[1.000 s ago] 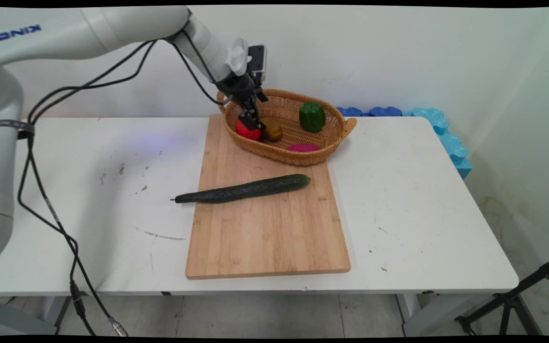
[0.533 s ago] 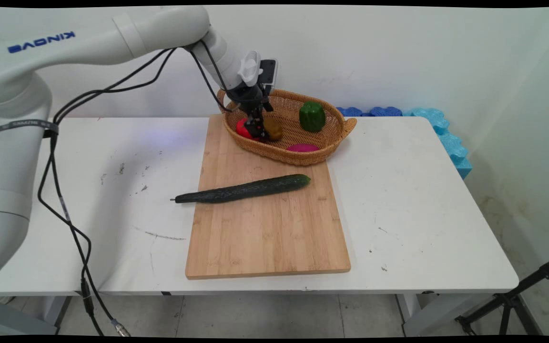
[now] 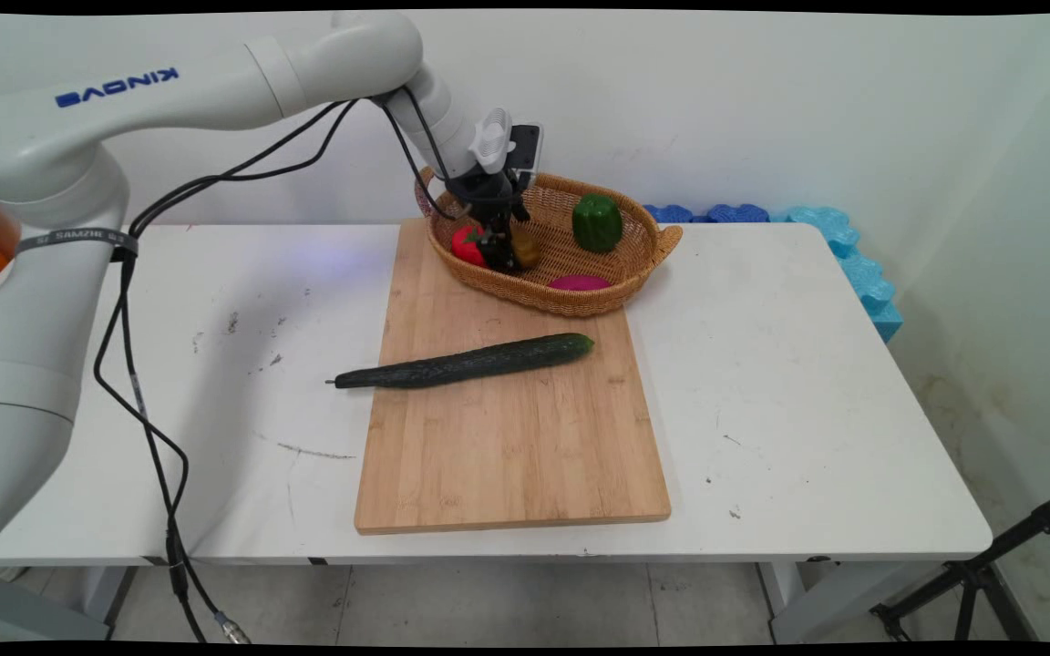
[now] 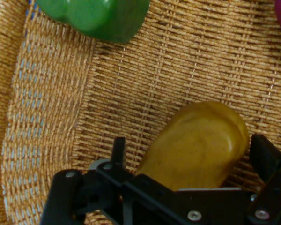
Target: Pick up the potato from the vegetable basket, then place the picked object on the cutting board
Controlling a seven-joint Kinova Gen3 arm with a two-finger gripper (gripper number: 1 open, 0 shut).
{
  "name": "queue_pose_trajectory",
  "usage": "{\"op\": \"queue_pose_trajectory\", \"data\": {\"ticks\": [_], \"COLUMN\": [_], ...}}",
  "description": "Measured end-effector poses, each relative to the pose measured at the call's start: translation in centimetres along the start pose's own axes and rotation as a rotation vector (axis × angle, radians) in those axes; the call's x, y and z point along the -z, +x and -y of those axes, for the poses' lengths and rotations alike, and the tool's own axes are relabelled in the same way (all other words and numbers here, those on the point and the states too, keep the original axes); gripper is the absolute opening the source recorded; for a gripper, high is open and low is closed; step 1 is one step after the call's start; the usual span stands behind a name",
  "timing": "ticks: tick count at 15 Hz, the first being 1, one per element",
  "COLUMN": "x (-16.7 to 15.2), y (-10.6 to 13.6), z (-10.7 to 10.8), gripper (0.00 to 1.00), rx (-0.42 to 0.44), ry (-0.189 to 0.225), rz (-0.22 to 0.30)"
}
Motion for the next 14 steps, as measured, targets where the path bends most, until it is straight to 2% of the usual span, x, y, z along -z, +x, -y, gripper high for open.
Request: {"op": "queue_pose_trajectory", "data": {"ticks": [3, 4, 14], "x": [-0.49, -0.65, -0.68], "y": [0.22, 0.32, 0.82], "z": [0.13, 0.16, 0.4], "gripper": [1.0, 0.0, 0.0], "rx": [-0.001, -0.001, -0.005], "ry": [-0.005, -0.008, -0.008], "rz": [0.001, 0.0, -0.003]}}
